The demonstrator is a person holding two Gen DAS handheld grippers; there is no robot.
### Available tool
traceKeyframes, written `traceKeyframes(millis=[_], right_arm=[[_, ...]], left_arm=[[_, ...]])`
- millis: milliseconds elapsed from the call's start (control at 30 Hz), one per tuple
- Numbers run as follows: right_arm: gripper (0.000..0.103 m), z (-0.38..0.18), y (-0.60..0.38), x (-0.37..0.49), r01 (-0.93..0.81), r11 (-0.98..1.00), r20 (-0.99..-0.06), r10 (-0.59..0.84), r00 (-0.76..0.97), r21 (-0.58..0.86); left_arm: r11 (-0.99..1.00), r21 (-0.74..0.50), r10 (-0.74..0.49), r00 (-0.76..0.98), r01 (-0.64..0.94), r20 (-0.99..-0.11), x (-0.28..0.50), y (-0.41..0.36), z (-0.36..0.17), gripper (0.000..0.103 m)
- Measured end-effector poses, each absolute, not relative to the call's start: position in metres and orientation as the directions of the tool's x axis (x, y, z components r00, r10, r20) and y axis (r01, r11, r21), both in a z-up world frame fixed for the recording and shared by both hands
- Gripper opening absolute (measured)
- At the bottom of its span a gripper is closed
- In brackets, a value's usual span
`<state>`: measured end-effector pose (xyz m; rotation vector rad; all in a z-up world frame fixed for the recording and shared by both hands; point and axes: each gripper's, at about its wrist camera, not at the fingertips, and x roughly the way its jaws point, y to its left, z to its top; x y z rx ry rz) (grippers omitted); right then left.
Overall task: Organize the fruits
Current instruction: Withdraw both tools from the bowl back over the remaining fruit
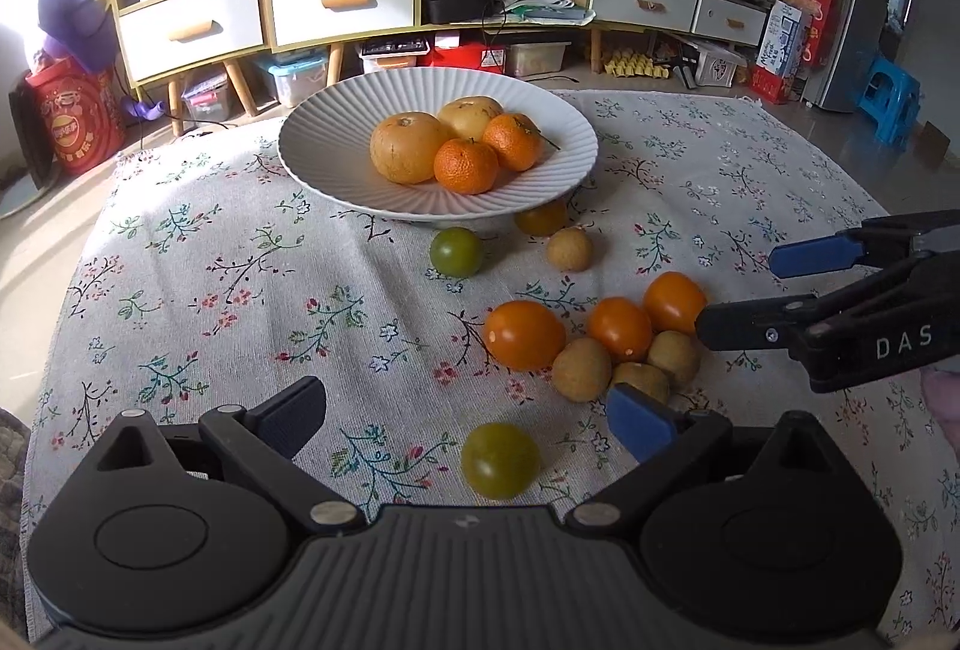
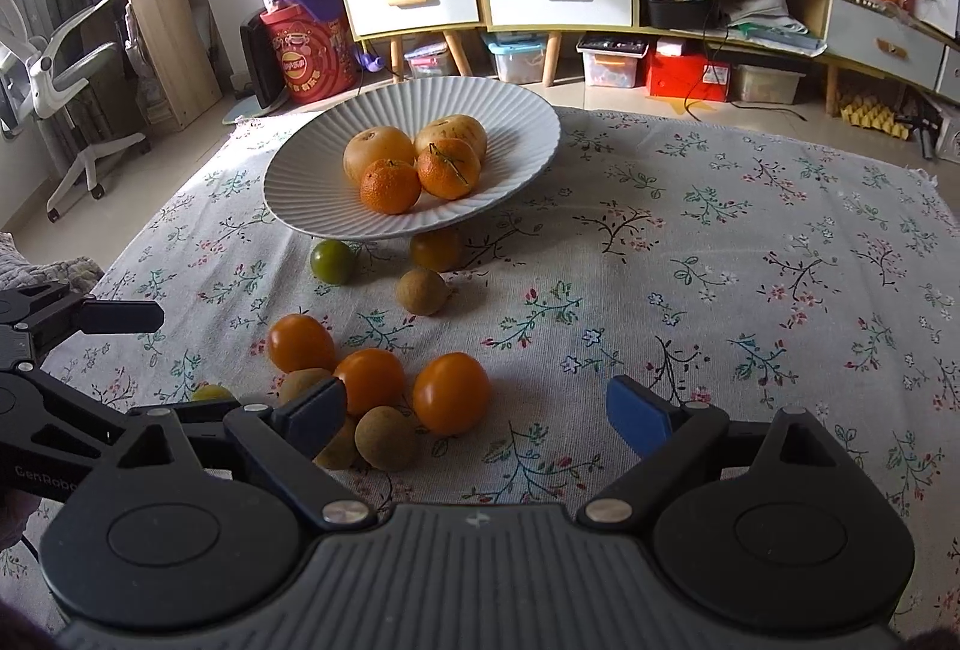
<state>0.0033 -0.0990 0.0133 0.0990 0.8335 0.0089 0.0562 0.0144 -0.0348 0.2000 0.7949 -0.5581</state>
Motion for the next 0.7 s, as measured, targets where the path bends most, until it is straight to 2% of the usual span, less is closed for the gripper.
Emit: traceKeyframes(millis=[133,200,233,400,567,700], right_arm=[[0.087,0.009,-0.094,-0.001,-0.009,0.999,-0.747,0.045,0.664,0.053],[0.084,0.008,-0.092,-0.002,-0.021,0.999,-0.748,0.047,0.661,0.044],[0.083,0.008,-0.091,-0.001,-0.023,0.999,-0.749,0.046,0.661,0.041],[0.071,0.006,-0.092,0.002,-0.024,0.999,-0.751,0.046,0.659,0.040],[0.060,0.008,-0.092,0.006,-0.032,0.998,-0.746,0.065,0.662,0.058],[0.049,0.009,-0.095,0.010,-0.035,0.995,-0.750,0.092,0.655,0.091]], left_arm=[[0.840,-0.079,-0.422,0.558,0.536,-0.715,0.059,0.017,-0.035,0.086],[0.841,-0.101,-0.439,0.560,0.532,-0.703,0.060,0.017,-0.033,0.079],[0.840,-0.110,-0.445,0.560,0.531,-0.699,0.062,0.017,-0.032,0.073],[0.845,-0.142,-0.458,0.561,0.516,-0.690,0.071,0.010,-0.032,0.059],[0.839,-0.190,-0.476,0.519,0.510,-0.710,0.082,0.002,-0.035,0.036],[0.833,-0.217,-0.490,0.497,0.508,-0.716,0.085,-0.002,-0.037,0.029]])
